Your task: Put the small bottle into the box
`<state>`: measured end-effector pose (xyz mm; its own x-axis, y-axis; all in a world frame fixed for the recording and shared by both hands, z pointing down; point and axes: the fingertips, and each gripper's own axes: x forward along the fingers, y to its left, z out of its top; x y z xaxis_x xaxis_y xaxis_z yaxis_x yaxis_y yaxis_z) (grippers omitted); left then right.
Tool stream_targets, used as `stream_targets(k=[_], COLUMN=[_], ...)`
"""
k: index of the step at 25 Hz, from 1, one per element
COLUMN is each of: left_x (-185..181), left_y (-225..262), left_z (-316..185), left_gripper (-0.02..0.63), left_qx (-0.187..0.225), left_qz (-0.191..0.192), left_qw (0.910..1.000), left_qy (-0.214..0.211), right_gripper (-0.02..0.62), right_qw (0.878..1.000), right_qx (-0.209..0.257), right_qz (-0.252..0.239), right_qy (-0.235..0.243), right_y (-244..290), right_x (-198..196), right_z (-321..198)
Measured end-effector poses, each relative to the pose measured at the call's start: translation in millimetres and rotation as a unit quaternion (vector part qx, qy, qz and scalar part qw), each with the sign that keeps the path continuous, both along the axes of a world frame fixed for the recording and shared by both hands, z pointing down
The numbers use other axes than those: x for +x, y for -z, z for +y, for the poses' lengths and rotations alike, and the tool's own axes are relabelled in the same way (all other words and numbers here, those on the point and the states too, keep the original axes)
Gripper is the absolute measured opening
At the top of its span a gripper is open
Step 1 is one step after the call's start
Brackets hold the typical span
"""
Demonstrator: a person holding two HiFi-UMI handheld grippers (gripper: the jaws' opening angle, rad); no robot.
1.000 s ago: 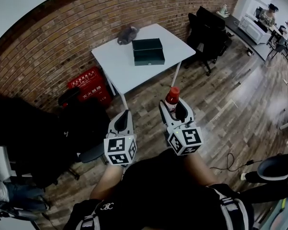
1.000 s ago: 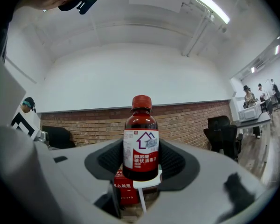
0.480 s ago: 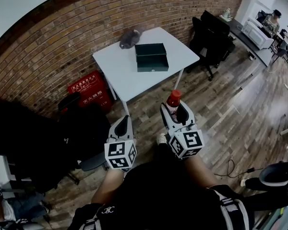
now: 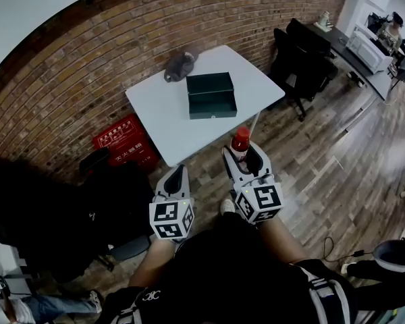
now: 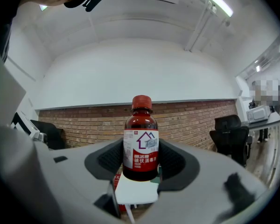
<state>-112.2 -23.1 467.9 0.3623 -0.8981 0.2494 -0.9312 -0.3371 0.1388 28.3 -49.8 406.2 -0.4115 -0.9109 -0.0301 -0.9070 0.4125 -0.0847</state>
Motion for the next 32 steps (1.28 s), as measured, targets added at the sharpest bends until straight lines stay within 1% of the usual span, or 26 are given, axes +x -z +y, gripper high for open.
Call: stream_targets(k=[7, 13, 17, 26, 29, 32], left_x=[29.3, 47.5, 61.5, 86.8, 95.4, 105.8], left_y=[-4.0, -8.7, -10.9, -0.7, -0.2, -2.3], left_z=[-63.8, -110.1, -140.8, -217.7, -234.9, -245.2], left_gripper=[0.006, 0.006, 0.006, 0.006, 0.006, 0.006], left_qx=[-0.011, -0.026, -0.033, -0.025, -0.024, -0.027], left_qz=[-0.002, -0.003, -0.01, -0.022, -0.022, -0.026], left_qw=[0.9999, 0.9997, 0.9994, 0.9988, 0.9983, 0.9981], left_qy=[-0.003, 0.005, 0.01, 0.037, 0.048, 0.048], right_gripper=[0.227, 0.227, 0.227, 0.227, 0.227, 0.227], right_qw=[1.0, 0.999, 0.999, 0.998, 0.997, 0.996], right_qx=[-0.002, -0.015, -0.022, -0.035, -0.038, -0.042], right_qz=[0.015, 0.021, 0.026, 0.025, 0.028, 0.029], right_qy=[0.01, 0.023, 0.032, 0.048, 0.066, 0.078], right_y=[-1.4, -8.4, -13.6, -24.4, -28.7, -34.2], right_x=[20.4, 36.1, 49.8, 85.6, 89.8, 93.5], right_z=[-64.6, -112.8, -142.7, -207.5, -222.1, -235.5])
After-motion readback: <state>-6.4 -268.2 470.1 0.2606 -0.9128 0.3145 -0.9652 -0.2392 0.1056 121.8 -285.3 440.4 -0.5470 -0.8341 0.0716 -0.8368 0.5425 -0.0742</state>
